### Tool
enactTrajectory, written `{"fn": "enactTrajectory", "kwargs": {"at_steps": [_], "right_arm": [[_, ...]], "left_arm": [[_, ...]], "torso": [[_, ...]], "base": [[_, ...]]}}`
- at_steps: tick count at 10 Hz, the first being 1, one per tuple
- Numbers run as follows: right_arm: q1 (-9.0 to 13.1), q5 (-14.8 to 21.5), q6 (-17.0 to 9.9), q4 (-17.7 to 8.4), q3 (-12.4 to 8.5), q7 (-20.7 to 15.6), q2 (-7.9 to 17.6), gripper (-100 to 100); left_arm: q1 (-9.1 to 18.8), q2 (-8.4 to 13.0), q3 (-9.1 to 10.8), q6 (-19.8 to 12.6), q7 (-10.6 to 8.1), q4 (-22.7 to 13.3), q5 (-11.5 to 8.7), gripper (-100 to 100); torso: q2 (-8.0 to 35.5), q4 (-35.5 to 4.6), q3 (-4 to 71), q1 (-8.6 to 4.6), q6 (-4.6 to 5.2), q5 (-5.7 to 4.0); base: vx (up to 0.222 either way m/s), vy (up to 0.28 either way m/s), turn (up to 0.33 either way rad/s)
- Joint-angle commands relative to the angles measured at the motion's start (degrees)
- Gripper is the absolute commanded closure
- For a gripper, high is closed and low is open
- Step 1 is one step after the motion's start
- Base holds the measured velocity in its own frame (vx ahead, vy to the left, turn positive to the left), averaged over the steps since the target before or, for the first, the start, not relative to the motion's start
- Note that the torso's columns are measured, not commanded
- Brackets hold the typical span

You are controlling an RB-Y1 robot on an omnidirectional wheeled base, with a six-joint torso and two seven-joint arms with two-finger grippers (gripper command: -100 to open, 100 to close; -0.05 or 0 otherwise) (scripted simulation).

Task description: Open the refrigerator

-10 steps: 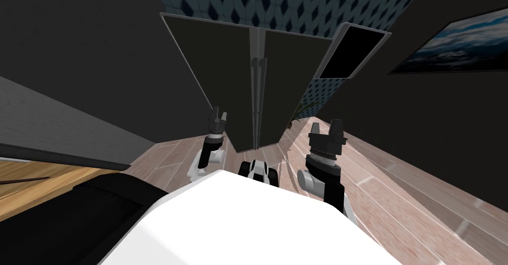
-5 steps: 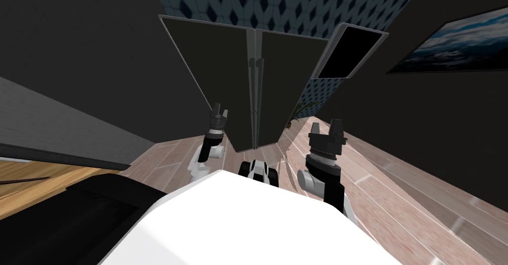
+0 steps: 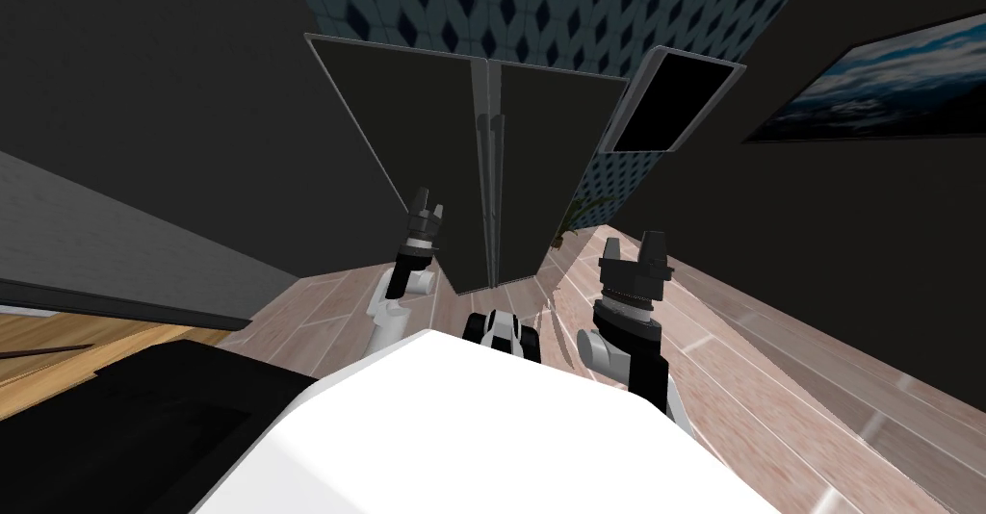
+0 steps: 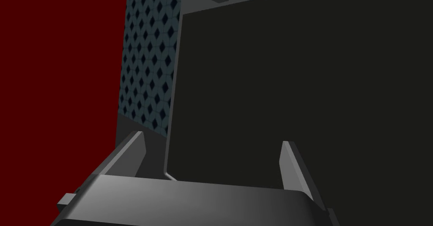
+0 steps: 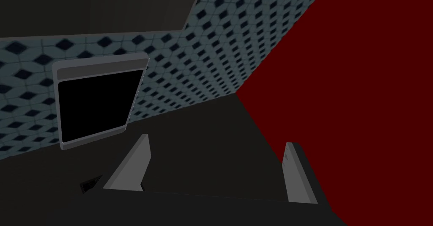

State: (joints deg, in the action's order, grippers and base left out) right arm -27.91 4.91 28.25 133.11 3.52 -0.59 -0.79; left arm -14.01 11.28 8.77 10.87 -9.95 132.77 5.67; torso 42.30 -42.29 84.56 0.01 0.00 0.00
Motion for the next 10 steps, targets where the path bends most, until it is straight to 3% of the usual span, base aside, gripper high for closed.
{"fn": "enactTrajectory", "kwargs": {"at_steps": [1, 2, 4, 7, 9, 10], "right_arm": [[0.0, 0.0, 0.0, 0.0, 0.0, 0.0, 0.0, 0], [0.0, 0.0, 0.0, 0.0, 0.0, 0.0, 0.0, 0], [0.0, 0.0, 0.0, 0.0, 0.0, 0.0, 0.0, 0], [0.0, 0.0, 0.0, 0.0, 0.0, 0.0, 0.0, 0], [0.0, 0.0, 0.0, 0.0, 0.0, 0.0, 0.0, 0], [0.0, 0.0, 0.0, 0.0, 0.0, 0.0, 0.0, 0]], "left_arm": [[1.82, 0.42, 0.35, -3.52, -0.7, 0.09, 0.1, -100], [4.43, 1.36, 1.21, -5.71, -2.04, 0.15, 0.24, -100], [4.97, 1.36, 1.21, -7.51, -2.04, 0.15, 0.24, -100], [10.37, 3.15, 3.04, -12.97, -4.9, 0.3, 0.49, -100], [11.64, 3.15, 3.04, -15.97, -4.9, 0.3, 0.49, -100], [14.36, 4.02, 4.0, -17.92, -6.39, 0.38, 0.58, -100]], "torso": [[-0.03, 0.01, 0.01, 0.0, -0.01, 0.0], [-0.05, 0.02, 0.03, 0.04, -0.01, 0.01], [-0.02, 0.01, 0.01, -0.03, -0.01, -0.01], [0.01, 0.0, -0.01, -0.04, -0.01, -0.02], [-0.01, 0.0, 0.0, -0.04, -0.01, -0.02], [-0.05, 0.02, 0.03, 0.09, -0.01, 0.02]], "base": [[-0.006, -0.023, 0.002], [-0.012, -0.04, -0.017], [-0.011, -0.03, -0.005], [-0.021, -0.048, -0.016], [-0.015, -0.041, -0.004], [-0.013, -0.041, -0.016]]}}
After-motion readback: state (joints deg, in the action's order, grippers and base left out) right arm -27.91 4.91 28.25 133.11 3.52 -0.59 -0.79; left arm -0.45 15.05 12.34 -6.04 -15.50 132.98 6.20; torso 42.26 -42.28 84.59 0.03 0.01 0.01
